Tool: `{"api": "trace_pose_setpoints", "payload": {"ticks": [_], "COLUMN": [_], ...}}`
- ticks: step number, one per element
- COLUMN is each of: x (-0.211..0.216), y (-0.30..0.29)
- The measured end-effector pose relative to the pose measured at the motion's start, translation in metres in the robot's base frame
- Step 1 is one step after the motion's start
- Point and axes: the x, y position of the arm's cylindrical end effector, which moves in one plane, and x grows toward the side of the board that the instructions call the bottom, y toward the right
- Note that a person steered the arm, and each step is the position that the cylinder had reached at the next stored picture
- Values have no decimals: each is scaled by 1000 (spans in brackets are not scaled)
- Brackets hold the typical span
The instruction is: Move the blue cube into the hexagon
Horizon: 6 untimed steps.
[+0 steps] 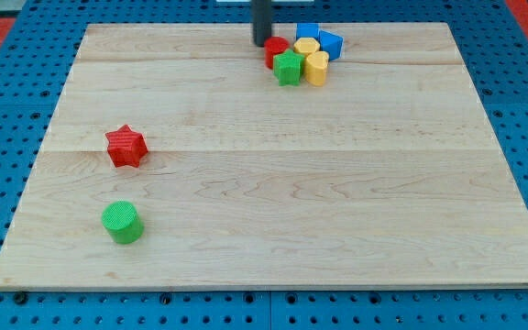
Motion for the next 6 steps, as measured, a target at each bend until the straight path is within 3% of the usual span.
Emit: {"api": "trace_pose_setpoints", "payload": {"ticks": [1, 2, 4, 6], "x": [-5, -31, -32, -32], "y": [6, -28, 63, 52]}}
